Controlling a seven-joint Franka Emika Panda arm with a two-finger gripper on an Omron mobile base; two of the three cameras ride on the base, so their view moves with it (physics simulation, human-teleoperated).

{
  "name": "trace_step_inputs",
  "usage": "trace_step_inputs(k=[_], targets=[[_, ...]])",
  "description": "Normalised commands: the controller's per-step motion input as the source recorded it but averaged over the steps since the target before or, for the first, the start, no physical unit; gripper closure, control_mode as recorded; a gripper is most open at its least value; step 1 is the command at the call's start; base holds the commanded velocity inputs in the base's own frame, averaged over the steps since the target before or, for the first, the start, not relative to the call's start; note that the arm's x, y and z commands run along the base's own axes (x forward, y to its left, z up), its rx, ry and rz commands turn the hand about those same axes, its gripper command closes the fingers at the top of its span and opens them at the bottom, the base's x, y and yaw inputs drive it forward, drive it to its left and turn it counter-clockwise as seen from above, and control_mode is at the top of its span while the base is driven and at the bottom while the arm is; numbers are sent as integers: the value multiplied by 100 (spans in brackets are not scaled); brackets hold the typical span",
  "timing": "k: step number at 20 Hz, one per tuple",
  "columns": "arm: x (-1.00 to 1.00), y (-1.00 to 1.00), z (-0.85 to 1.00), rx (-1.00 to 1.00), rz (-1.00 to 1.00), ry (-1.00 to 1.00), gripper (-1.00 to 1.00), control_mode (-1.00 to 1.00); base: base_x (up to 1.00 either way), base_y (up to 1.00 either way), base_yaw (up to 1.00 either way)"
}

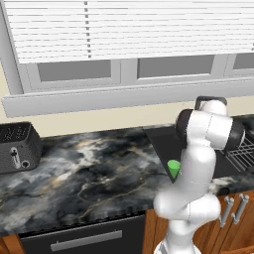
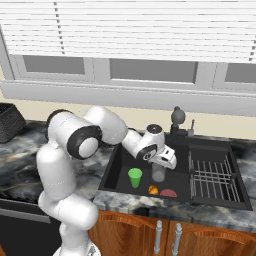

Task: Pick the cup and glass cup and place them in the sink. Then turn on the water.

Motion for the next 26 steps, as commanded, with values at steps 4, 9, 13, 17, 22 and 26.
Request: trace_step_inputs(k=[4, 9, 13, 17, 22, 26], targets=[[-91, 68, 84, -17, 12, 0, -100, -100, 0, 0, 0], [-85, 72, 96, -17, 7, -14, -100, -100, 0, 0, 0], [-66, 41, 100, -17, 0, -17, -100, -100, 0, 0, 0], [-78, 4, 100, -6, 1, -3, -100, -100, 0, 0, 0], [-84, 0, 100, 0, 8, 0, -100, -100, 0, 0, 0], [-33, -3, 100, 0, 11, 17, -100, -100, 0, 0, 0]])
